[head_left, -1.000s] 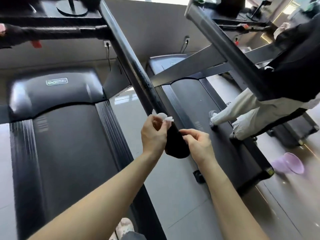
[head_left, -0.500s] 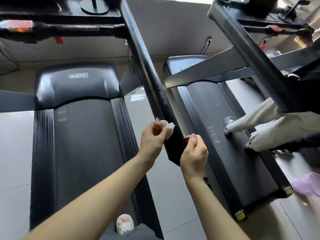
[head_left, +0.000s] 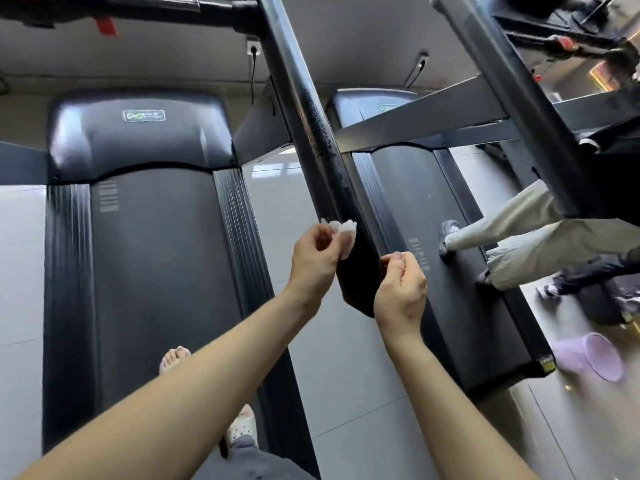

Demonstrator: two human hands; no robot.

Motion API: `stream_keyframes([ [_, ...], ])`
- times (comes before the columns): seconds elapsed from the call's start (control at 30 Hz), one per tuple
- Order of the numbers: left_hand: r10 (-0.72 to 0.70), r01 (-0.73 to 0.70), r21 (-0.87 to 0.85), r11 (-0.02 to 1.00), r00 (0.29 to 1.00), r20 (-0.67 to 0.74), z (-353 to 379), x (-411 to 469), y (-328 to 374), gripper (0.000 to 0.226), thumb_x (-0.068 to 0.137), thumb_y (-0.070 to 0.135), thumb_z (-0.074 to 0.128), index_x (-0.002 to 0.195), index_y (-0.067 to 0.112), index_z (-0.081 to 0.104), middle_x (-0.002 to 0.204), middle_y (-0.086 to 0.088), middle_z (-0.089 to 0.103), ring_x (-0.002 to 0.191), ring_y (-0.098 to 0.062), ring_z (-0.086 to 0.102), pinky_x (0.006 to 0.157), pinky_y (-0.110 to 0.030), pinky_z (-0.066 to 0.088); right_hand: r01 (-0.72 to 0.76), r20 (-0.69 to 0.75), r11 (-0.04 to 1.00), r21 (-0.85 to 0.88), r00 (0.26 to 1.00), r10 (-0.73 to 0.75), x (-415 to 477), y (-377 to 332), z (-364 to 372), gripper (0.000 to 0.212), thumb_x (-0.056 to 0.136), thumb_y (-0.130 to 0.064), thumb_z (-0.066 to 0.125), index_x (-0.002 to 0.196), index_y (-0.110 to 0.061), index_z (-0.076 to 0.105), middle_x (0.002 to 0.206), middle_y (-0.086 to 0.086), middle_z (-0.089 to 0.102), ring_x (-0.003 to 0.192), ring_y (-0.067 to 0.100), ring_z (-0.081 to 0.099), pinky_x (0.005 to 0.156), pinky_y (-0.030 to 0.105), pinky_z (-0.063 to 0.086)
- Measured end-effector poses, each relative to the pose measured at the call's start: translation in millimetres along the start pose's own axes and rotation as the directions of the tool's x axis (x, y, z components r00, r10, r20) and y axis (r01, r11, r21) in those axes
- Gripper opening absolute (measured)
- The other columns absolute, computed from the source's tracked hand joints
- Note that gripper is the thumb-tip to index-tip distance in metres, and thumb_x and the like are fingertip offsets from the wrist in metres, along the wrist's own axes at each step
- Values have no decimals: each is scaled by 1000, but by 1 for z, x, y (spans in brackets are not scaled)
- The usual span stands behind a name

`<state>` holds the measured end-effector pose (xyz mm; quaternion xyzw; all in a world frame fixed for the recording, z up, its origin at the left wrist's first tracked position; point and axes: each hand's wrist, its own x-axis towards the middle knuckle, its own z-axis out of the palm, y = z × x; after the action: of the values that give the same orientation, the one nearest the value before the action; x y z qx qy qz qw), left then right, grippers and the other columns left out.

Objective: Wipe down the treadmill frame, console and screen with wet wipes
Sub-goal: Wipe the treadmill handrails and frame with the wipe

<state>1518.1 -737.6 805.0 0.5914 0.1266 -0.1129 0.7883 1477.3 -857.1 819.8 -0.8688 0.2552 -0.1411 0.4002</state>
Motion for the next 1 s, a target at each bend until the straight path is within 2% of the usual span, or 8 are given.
stream_keyframes([
  [0.17,-37,44,-46,998,988,152,2,-53,-22,24,96,29,73,89,12,57,81,3,60,77,-9,58,74,-21,51,-101,93,985,-141,989,115,13,-13,-1,33,106,-24,44,77,-9,52,71,-2,52,68,9,47,58,33,31],
  [0.23,-63,63,4,998,980,190,3,-65,-32,28,94,33,74,90,11,58,83,0,62,80,-13,60,81,-31,56,-130,87,984,-121,986,141,15,-12,0,33,107,-23,42,78,-10,54,72,-2,53,69,9,48,59,28,34],
  [0.3,-67,63,30,998,984,165,2,-51,-33,30,94,35,75,89,11,58,82,-1,61,80,-15,58,82,-38,56,-136,79,987,-89,986,143,15,-11,2,32,107,-22,41,82,-10,59,73,-2,56,70,11,50,60,34,34],
  [0.43,-23,25,-56,998,999,33,-1,-3,-13,25,96,33,71,87,15,57,77,4,56,71,-6,53,70,-20,46,-132,37,986,-100,990,136,16,-11,5,32,105,-20,42,85,-7,63,73,-4,57,71,18,49,66,34,27],
  [0.53,-71,73,-182,981,997,17,-6,12,-12,27,98,39,66,95,12,59,75,6,56,69,-8,50,73,-24,43,-123,43,986,-116,991,128,14,-13,4,33,106,-20,42,86,-5,63,72,-3,56,69,17,49,65,34,26],
  [0.67,-105,114,-75,991,989,108,-11,-29,-28,32,100,35,64,96,3,63,77,3,61,74,-11,53,74,-28,41,-123,47,986,-115,990,129,15,-14,3,32,106,-21,42,87,-5,63,73,-3,56,76,25,50,67,34,28],
  [0.8,-109,109,8,994,972,210,-16,-59,-39,24,99,17,66,99,-6,63,81,-1,66,77,-7,60,72,-15,45,-97,57,989,-110,993,104,13,-14,3,32,106,-21,41,85,-7,60,73,0,57,72,22,51,66,34,30],
  [1.0,-68,72,-51,996,994,85,-19,4,-20,9,101,20,65,100,11,64,81,4,65,81,-11,58,75,-23,47,-116,57,986,-118,991,123,12,-16,3,31,106,-21,41,88,-5,61,73,-4,55,77,26,50,68,34,30],
])
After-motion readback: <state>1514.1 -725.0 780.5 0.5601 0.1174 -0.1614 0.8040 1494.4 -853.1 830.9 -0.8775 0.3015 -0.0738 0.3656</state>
